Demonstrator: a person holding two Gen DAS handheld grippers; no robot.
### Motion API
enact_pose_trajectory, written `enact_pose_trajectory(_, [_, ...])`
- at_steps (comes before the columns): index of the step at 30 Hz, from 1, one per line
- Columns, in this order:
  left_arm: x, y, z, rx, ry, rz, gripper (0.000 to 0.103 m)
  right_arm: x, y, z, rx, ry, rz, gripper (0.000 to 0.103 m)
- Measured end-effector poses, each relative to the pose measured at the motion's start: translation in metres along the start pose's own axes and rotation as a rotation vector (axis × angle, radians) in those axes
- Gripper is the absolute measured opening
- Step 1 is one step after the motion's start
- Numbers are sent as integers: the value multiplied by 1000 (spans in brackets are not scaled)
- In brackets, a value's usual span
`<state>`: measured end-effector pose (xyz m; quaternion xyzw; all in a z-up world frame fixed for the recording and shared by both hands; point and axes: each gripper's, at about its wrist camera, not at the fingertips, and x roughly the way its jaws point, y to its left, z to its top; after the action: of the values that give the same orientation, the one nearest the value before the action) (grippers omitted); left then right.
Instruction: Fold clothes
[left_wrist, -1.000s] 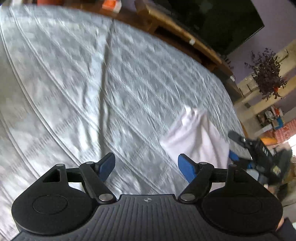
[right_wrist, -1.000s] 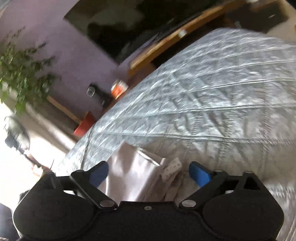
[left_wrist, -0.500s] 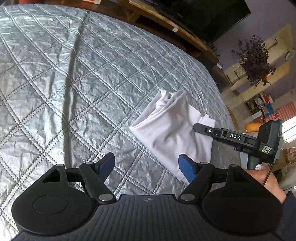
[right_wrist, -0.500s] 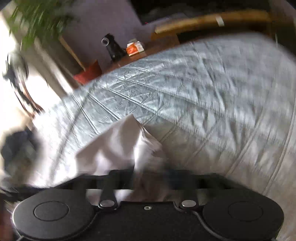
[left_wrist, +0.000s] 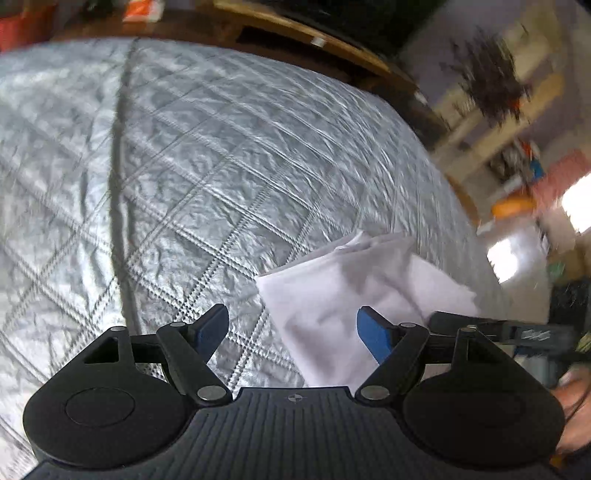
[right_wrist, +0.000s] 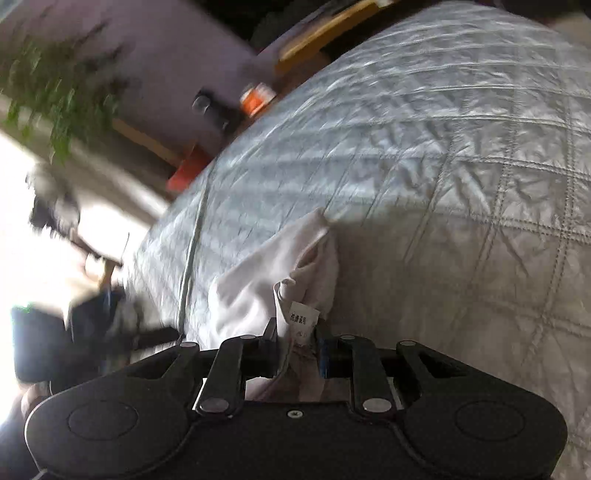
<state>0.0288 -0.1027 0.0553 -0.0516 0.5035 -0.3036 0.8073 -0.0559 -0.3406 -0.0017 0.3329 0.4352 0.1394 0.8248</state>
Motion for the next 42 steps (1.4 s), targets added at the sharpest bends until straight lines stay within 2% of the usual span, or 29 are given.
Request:
enact_pose_trajectory(1, [2, -3, -2, 26, 10, 7, 81, -1, 1, -2, -4, 32, 40, 28])
enact_pose_trajectory(2, [4, -6, -4, 51, 20, 14, 81, -1, 2, -2, -16, 56, 45, 40])
enact_pose_trajectory(4, [8, -12, -8, 102, 40, 28, 81, -4, 4, 4, -48, 53, 8, 58])
enact_pose_trajectory(6, [14, -15, -14, 134, 66, 49, 81, -9, 2, 13, -64, 26, -18, 59])
enact_pose_trajectory(8, [18, -18, -19, 175, 74, 64, 83, -11, -13, 24, 5, -15, 15, 66])
enact_pose_trajectory(10, [19, -23, -20, 219, 82, 76, 83, 2, -32, 33, 93, 60, 75, 69])
enact_pose_trajectory(12, [19, -24, -22, 239, 82, 79, 83, 15, -39, 35, 109, 137, 75, 70])
enact_pose_trajectory(15, [20, -26, -23, 269, 82, 85, 83, 27, -41, 28, 134, 237, 179, 70])
enact_pose_trajectory(16, [21, -26, -24, 278, 82, 86, 83, 28, -40, 23, 117, 263, 188, 70])
enact_pose_trajectory(17, [21, -27, -25, 285, 82, 87, 83, 27, -38, 21, 95, 261, 189, 70])
enact_pose_trajectory(20, [24, -27, -25, 300, 81, 89, 84, 29, -46, 20, 146, 252, 218, 70])
enact_pose_trajectory(23, [26, -27, -23, 311, 83, 88, 84, 34, -48, 21, 167, 253, 246, 70])
enact_pose_trajectory(25, [27, -27, -23, 316, 85, 86, 85, 40, -40, 22, 126, 300, 256, 65])
enact_pose_trajectory(27, [26, -27, -23, 318, 85, 84, 85, 44, -36, 21, 87, 310, 259, 63])
enact_pose_trajectory(30, [25, -26, -23, 313, 88, 77, 85, 45, -52, 22, 159, 301, 257, 40])
enact_pose_trajectory(31, [25, -25, -22, 310, 89, 75, 85, 44, -58, 20, 179, 298, 245, 27])
enact_pose_trajectory(32, [25, -24, -21, 304, 91, 71, 85, 42, -61, 17, 193, 290, 235, 24])
enact_pose_trajectory(34, [24, -20, -18, 276, 94, 56, 85, 37, -57, 10, 196, 281, 223, 25])
enact_pose_trajectory(35, [24, -18, -17, 261, 95, 48, 84, 37, -51, 9, 180, 274, 221, 20])
enact_pose_trajectory(38, [20, -7, -9, 174, 83, 5, 80, 29, -49, 5, 230, 211, 242, 17])
enact_pose_trajectory(42, [9, 9, 3, 71, 13, -16, 79, 8, -69, 8, 384, 51, 321, 17])
